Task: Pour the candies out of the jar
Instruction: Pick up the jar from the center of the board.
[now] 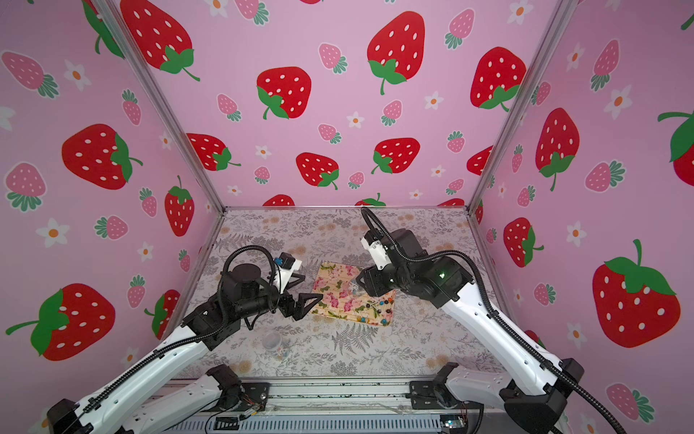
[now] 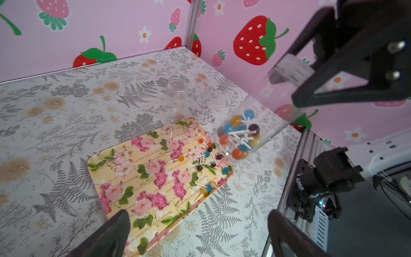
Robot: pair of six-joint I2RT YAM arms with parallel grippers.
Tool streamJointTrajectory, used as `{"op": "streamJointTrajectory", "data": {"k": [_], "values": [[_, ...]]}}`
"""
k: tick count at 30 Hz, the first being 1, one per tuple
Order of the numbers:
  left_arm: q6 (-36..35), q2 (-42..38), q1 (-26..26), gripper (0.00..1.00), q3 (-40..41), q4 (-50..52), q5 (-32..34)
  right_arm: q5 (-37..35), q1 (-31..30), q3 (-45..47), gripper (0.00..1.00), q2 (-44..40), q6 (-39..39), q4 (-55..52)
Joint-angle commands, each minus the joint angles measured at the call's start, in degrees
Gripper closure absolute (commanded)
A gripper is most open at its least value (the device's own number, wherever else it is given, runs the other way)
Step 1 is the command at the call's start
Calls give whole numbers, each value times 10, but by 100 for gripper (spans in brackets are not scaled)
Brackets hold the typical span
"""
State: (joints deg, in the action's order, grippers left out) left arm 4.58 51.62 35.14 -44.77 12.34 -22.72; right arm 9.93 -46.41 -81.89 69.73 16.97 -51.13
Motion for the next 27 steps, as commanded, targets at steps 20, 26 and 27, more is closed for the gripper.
{"op": "streamJointTrajectory", "data": {"k": [20,26,27], "values": [[-105,84,-5,1,-117,17,-270,299,42,-145,54,98,-103,-36],[-112,112,-5,1,-132,9,-274,320,42,-148,56,94,-96,-35],[-112,118,-5,1,-135,10,-276,322,42,-147,56,92,-94,-34]]}}
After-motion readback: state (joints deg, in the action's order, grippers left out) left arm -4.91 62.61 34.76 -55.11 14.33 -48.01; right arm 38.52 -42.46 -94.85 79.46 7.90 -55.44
